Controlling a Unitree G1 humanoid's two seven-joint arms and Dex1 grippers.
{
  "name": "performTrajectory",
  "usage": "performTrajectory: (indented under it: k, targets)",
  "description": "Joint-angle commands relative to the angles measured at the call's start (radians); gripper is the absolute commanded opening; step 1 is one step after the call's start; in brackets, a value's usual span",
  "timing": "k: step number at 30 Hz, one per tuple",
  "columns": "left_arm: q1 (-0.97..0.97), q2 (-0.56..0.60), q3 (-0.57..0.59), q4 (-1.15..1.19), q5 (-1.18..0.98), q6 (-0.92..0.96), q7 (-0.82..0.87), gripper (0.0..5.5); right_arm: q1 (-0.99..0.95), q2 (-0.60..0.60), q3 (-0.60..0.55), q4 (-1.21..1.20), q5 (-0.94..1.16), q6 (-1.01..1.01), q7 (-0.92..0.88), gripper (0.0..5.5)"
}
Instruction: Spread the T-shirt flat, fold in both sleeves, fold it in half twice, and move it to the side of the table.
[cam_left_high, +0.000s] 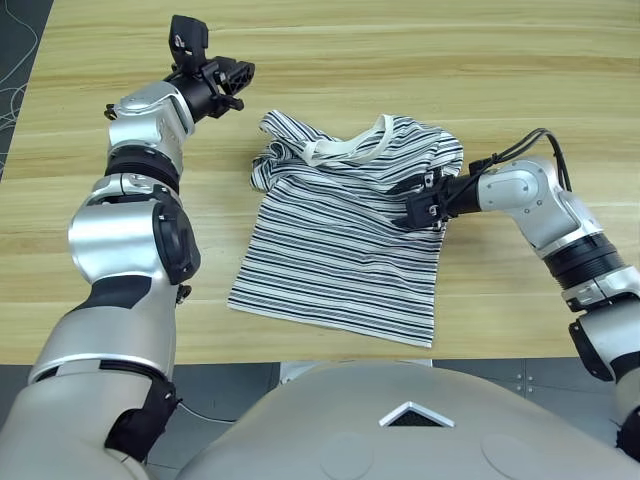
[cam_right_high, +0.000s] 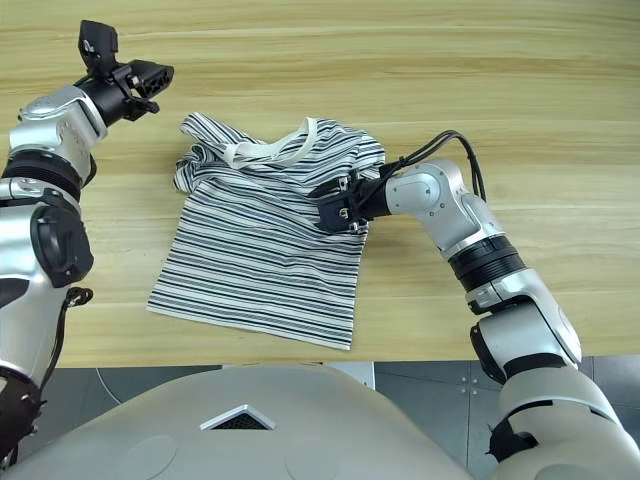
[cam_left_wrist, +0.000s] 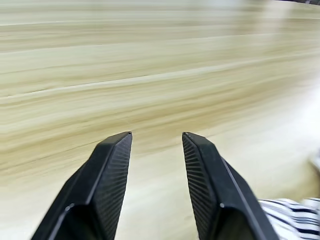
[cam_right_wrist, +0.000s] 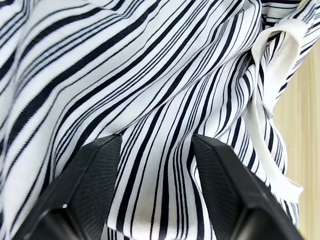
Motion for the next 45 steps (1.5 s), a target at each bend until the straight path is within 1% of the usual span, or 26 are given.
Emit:
performTrajectory:
  k: [1, 4, 6, 8, 10, 11, 12, 14, 16, 18, 20, 21, 23, 25, 27, 29, 31, 35, 39, 45]
  targets:
    - [0.007, 0.015, -0.023, 0.002, 0.056, 0.000, 0.088, 1.87, 0.072, 0.000, 0.065, 0.051, -0.077, 0.019, 0.017, 2.63]
    - [0.032, -0.012, -0.066, -0.053, 0.074, -0.069, -0.047, 1.87, 0.061, 0.023, 0.026, 0.004, 0.000, 0.004, 0.018, 2.63]
    - [0.068, -0.033, -0.091, -0.150, 0.061, -0.105, -0.158, 1.87, 0.060, 0.038, -0.009, -0.056, 0.115, 0.016, 0.064, 2.63]
    - [0.165, -0.049, -0.128, -0.413, 0.002, -0.054, -0.312, 1.87, 0.053, 0.041, -0.043, -0.109, 0.235, 0.019, 0.129, 2.63]
    - [0.294, -0.034, -0.184, -0.712, -0.033, 0.008, -0.405, 1.87, 0.045, 0.040, -0.065, -0.132, 0.295, 0.023, 0.168, 2.63]
    - [0.363, -0.016, -0.220, -0.852, -0.026, 0.012, -0.424, 1.87, 0.042, 0.038, -0.074, -0.142, 0.321, 0.038, 0.185, 2.63]
    - [0.419, 0.001, -0.255, -0.946, 0.033, -0.057, -0.393, 1.87, 0.042, 0.035, -0.082, -0.156, 0.357, 0.063, 0.208, 2.63]
    - [0.512, 0.024, -0.300, -1.097, 0.095, -0.106, -0.365, 1.87, 0.040, 0.033, -0.099, -0.173, 0.425, 0.117, 0.252, 2.63]
    - [0.577, 0.045, -0.332, -1.200, 0.129, -0.110, -0.357, 1.87, 0.033, 0.037, -0.115, -0.167, 0.460, 0.143, 0.270, 2.63]
    - [0.647, 0.097, -0.382, -1.265, 0.251, -0.189, -0.315, 1.87, 0.020, 0.048, -0.132, -0.152, 0.485, 0.162, 0.282, 2.63]
    - [0.735, 0.169, -0.424, -1.348, 0.349, -0.244, -0.307, 1.87, -0.007, 0.070, -0.175, -0.141, 0.548, 0.239, 0.292, 2.63]
    - [0.770, 0.204, -0.441, -1.377, 0.402, -0.268, -0.296, 1.87, -0.028, 0.088, -0.200, -0.117, 0.568, 0.268, 0.281, 2.63]
    - [0.810, 0.239, -0.461, -1.399, 0.479, -0.296, -0.259, 1.87, -0.074, 0.120, -0.237, -0.055, 0.563, 0.301, 0.231, 2.63]
    - [0.836, 0.250, -0.477, -1.391, 0.514, -0.306, -0.235, 1.87, -0.138, 0.154, -0.272, 0.049, 0.543, 0.330, 0.176, 2.63]
    - [0.843, 0.233, -0.486, -1.355, 0.556, -0.285, -0.186, 1.87, -0.204, 0.183, -0.295, 0.177, 0.510, 0.312, 0.133, 2.63]
    - [0.835, 0.207, -0.486, -1.299, 0.604, -0.245, -0.114, 1.87, -0.259, 0.210, -0.294, 0.302, 0.457, 0.256, 0.105, 2.63]
    - [0.840, 0.211, -0.500, -1.268, 0.639, -0.242, -0.079, 1.87, -0.306, 0.241, -0.290, 0.409, 0.414, 0.205, 0.082, 2.63]
    - [0.891, 0.237, -0.520, -1.347, 0.658, -0.254, -0.075, 1.87, -0.359, 0.330, -0.264, 0.592, 0.318, 0.100, 0.030, 2.63]
    - [0.920, 0.250, -0.519, -1.413, 0.663, -0.249, -0.083, 1.87, -0.357, 0.421, -0.250, 0.684, 0.264, 0.041, 0.016, 2.63]
    - [0.942, 0.264, -0.519, -1.441, 0.660, -0.242, -0.096, 1.87, -0.398, 0.501, -0.248, 0.796, 0.187, 0.013, -0.052, 2.63]
